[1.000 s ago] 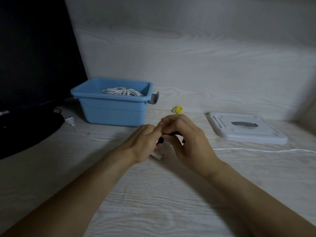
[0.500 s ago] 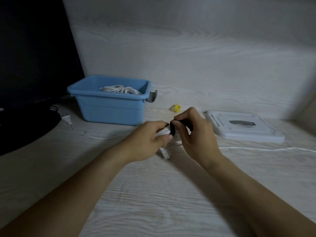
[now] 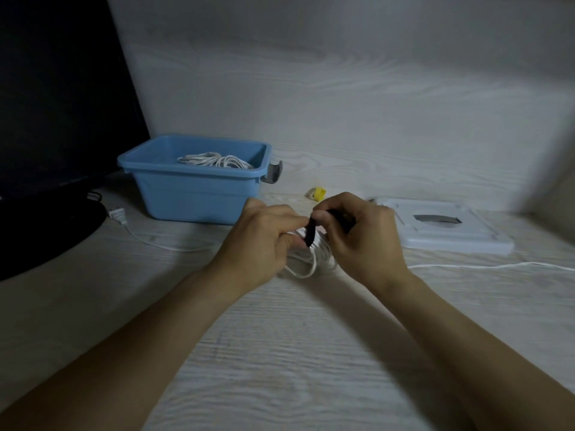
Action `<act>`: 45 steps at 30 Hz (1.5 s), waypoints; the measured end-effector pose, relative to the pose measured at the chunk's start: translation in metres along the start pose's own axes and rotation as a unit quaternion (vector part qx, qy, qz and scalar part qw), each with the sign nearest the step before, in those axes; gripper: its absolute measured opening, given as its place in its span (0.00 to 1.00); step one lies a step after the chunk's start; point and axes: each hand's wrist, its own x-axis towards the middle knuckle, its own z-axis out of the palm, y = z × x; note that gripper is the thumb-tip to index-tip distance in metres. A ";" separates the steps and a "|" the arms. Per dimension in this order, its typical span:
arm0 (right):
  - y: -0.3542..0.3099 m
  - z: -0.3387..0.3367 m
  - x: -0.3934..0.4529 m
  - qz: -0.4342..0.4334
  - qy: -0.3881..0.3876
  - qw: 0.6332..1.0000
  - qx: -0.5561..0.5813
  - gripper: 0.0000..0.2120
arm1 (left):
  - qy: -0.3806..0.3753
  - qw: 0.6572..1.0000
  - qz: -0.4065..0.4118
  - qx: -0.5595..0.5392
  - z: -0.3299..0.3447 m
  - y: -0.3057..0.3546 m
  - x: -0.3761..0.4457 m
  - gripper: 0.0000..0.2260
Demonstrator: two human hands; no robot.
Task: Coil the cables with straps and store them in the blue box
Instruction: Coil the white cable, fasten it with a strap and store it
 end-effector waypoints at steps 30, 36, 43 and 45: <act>-0.002 -0.006 0.010 0.504 -0.254 0.683 0.464 0.11 | 0.122 0.984 0.075 0.102 -0.001 0.011 -0.004 0.11; 0.003 0.002 0.006 0.507 -0.167 0.725 0.436 0.17 | 0.077 0.993 -0.017 0.090 0.000 0.009 0.000 0.06; -0.003 0.010 0.000 0.190 0.048 0.968 0.159 0.11 | 0.032 0.980 -0.188 0.059 -0.006 -0.012 -0.004 0.09; -0.003 0.014 -0.005 0.023 0.004 0.997 0.078 0.07 | 0.029 0.978 -0.201 0.040 -0.008 -0.015 -0.004 0.08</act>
